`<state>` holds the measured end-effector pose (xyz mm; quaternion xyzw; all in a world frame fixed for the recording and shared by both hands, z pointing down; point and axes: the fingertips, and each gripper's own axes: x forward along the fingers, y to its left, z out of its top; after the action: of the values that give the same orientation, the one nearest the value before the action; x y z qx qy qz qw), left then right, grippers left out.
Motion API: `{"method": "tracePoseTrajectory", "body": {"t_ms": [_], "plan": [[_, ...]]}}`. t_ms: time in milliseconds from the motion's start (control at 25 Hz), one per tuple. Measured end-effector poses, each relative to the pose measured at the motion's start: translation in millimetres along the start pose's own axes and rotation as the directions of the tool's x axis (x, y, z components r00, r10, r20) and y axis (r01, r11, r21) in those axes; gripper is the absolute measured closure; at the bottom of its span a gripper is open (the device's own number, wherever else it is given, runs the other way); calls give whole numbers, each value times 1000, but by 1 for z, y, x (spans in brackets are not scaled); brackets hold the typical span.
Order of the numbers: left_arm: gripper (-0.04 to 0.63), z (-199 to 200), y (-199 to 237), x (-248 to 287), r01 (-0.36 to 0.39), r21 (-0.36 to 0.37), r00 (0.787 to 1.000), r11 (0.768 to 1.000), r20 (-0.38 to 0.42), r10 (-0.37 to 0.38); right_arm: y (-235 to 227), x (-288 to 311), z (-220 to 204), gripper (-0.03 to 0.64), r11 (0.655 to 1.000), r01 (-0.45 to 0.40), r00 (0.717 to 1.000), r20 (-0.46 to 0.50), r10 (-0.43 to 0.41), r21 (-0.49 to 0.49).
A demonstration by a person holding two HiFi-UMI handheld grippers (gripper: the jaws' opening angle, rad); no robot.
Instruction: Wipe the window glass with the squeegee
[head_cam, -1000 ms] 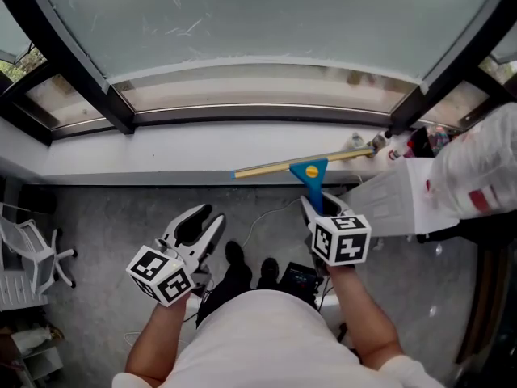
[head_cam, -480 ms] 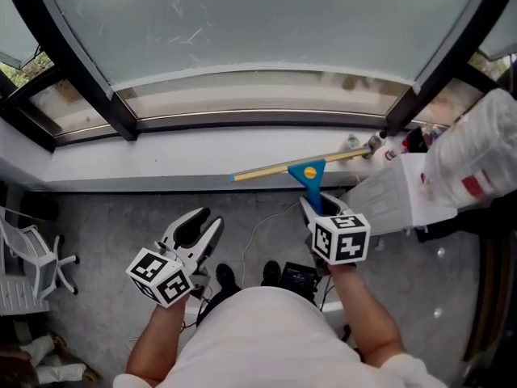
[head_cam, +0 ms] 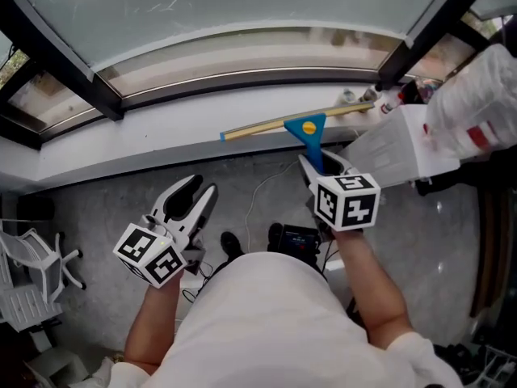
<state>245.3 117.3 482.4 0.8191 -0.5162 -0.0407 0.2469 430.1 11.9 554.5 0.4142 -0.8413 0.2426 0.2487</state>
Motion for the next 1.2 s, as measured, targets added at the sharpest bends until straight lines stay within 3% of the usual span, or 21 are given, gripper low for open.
{"method": "tracePoseTrajectory", "body": {"t_ms": [960,1200], "plan": [[428,-3,13,9,57,-18,998,998,-10,-58,9,7,5,471,998,47,999,11,-46,-30],[429,-6,6,6,41,-25,999,999,-24,-41,14,3,-5,471,999,20,1000,-20,-20,-36]]}}
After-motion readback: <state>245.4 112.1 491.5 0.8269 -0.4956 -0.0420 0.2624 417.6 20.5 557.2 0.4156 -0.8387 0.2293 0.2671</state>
